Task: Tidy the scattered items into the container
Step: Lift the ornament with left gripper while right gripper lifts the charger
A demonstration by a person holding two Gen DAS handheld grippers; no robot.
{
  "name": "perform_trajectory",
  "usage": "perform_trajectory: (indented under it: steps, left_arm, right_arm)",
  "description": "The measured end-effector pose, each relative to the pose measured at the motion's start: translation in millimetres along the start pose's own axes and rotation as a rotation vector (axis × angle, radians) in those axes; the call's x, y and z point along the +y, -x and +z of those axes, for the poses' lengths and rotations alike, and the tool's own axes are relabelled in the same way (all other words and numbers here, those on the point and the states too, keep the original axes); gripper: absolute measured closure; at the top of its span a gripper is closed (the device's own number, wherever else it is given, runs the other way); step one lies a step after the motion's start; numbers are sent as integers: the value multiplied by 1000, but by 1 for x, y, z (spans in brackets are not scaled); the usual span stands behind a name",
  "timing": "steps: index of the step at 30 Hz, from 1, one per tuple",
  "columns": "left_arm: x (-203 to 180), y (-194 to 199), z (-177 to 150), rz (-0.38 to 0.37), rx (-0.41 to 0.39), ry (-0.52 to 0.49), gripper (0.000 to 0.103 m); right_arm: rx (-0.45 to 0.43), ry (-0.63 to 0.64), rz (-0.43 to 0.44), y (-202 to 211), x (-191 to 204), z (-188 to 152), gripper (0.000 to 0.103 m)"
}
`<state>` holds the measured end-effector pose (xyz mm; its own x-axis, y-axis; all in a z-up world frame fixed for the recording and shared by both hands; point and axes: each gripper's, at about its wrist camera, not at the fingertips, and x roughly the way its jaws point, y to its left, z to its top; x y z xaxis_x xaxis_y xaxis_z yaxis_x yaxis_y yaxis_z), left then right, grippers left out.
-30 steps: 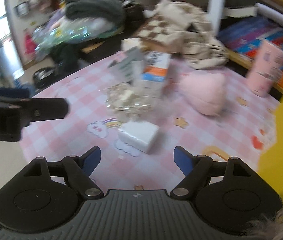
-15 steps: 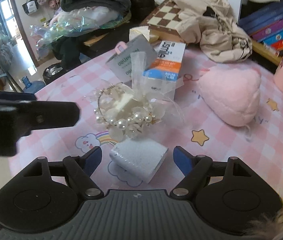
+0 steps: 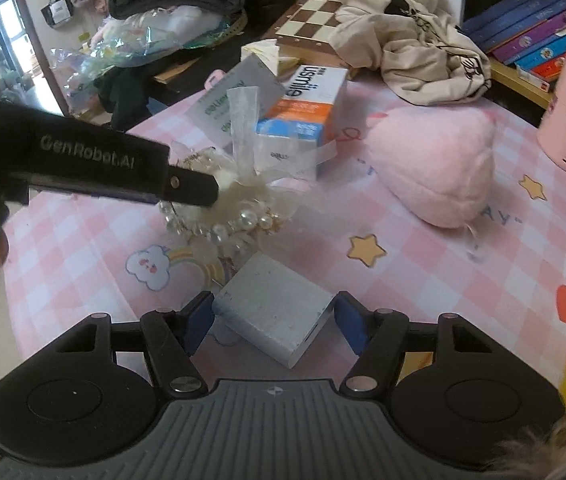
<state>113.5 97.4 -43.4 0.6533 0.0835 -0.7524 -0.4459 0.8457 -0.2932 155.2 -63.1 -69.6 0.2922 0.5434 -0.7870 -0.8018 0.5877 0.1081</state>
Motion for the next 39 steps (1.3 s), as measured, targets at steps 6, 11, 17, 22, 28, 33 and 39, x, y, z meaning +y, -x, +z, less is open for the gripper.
perform_trajectory:
  steps: [6, 11, 17, 22, 28, 33, 39]
  left_arm:
    - [-3, 8, -2, -22, 6, -26, 81]
    - [-10, 20, -2, -55, -26, -63, 84]
    - [-17, 38, -4, -102, -77, -109, 84]
    - [-6, 49, -13, -111, -87, -83, 84]
    - [9, 64, -25, -126, -98, -64, 84]
    - [15, 78, -31, -143, -117, -73, 84]
    - [21, 92, -41, -170, -121, -84, 84]
  right_arm:
    - [16, -34, -34, 7, -7, -6, 39]
    - [5, -51, -70, 17, -7, -10, 39]
    - [-47, -78, -116, 38, -4, -14, 39]
    - [-64, -106, -147, 49, 0, -19, 39]
    - [-74, -88, -163, 59, 20, -27, 39]
    - [-94, -87, -184, 69, 35, -32, 39]
    - [-112, -107, -218, 82, 49, -44, 39]
